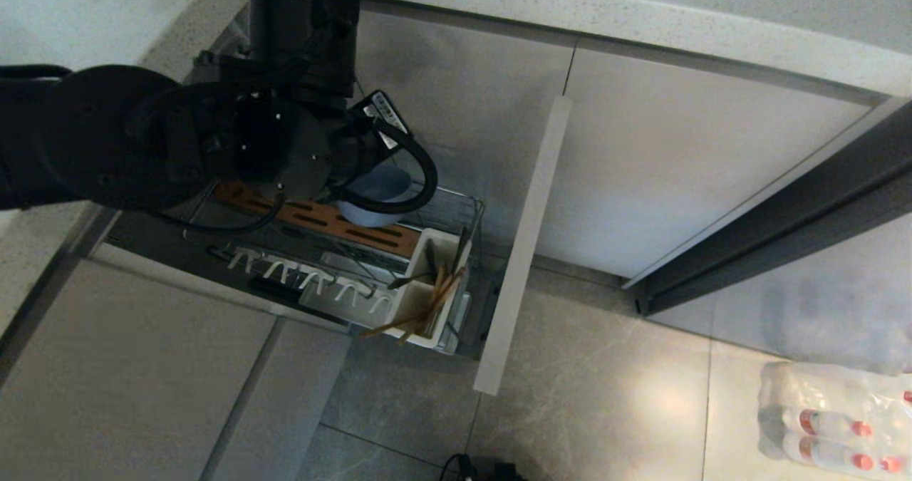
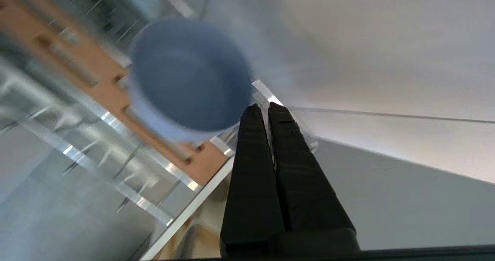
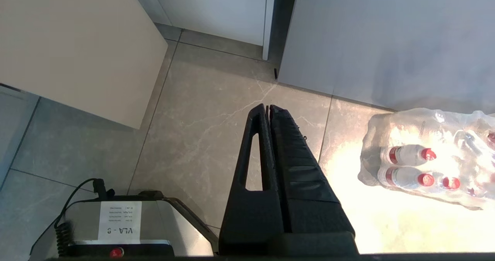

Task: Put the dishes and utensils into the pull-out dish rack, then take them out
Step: Take the bowl out of the cupboard

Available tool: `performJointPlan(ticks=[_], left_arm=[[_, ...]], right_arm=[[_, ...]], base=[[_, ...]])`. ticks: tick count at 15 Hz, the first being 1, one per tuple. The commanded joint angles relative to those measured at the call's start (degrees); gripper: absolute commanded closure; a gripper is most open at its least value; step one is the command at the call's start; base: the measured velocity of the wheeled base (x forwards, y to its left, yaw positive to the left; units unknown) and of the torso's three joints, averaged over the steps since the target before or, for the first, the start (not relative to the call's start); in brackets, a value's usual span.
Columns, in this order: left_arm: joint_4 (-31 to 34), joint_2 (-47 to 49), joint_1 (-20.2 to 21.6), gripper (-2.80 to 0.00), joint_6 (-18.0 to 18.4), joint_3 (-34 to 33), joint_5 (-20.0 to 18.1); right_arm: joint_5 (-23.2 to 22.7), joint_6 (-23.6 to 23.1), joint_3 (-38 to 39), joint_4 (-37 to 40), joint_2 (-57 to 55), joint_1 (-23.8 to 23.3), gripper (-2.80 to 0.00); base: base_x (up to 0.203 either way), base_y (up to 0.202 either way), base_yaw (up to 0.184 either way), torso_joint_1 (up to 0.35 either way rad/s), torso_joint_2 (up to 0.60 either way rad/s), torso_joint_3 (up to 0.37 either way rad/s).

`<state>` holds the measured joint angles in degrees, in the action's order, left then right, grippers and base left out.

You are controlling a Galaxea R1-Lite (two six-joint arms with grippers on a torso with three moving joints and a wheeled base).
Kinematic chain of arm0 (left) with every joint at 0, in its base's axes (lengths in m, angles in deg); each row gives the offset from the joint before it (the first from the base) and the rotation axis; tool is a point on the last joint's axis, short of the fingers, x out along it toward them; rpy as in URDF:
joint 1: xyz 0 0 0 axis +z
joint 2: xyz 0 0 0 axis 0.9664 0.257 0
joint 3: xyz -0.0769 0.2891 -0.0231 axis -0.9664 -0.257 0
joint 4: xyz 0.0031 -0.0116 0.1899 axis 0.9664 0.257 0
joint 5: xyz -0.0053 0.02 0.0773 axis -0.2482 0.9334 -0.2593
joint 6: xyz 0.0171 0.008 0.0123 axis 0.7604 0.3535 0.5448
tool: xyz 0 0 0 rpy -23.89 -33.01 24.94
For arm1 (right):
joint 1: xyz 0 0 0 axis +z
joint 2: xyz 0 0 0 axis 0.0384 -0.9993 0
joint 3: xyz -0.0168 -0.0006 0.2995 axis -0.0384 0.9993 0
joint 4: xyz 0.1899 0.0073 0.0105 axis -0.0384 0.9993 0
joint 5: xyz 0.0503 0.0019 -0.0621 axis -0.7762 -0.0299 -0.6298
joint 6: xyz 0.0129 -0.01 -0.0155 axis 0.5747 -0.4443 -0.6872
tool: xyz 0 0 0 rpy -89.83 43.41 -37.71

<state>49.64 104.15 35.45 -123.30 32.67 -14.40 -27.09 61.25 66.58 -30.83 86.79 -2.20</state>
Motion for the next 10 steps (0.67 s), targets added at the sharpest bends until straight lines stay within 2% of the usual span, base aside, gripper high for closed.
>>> performJointPlan(ticks=[1,3,6,7,10], left_arm=[[5.4,0.8,0.3,0.0,-1.8,2.8,0.5],[13.7,1.0,1.1,0.0,-6.2,5.8,0.7],[21.0,2.1,3.4,0.0,-8.1,7.2,0.8],[21.6,2.6,3.5,-2.8,-8.2,7.2,0.8],[21.6,2.6,3.4,-2.8,-8.6,7.1,0.8]], right_arm=[[0.0,0.0,0.0,0.0,-0.1,0.0,0.0],[0.0,0.0,0.0,0.0,-0.1,0.0,0.0],[0.0,0.0,0.0,0.0,0.0,0.0,0.0],[0.0,0.0,0.0,0.0,-0.1,0.0,0.0],[0.0,0.0,0.0,0.0,0.0,0.0,0.0]], base=[[0.0,0.0,0.0,0.0,0.0,0.0],[0.0,0.0,0.0,0.0,0.0,0.0],[0.0,0.0,0.0,0.0,0.0,0.0],[0.0,0.0,0.0,0.0,0.0,0.0],[0.0,0.0,0.0,0.0,0.0,0.0]])
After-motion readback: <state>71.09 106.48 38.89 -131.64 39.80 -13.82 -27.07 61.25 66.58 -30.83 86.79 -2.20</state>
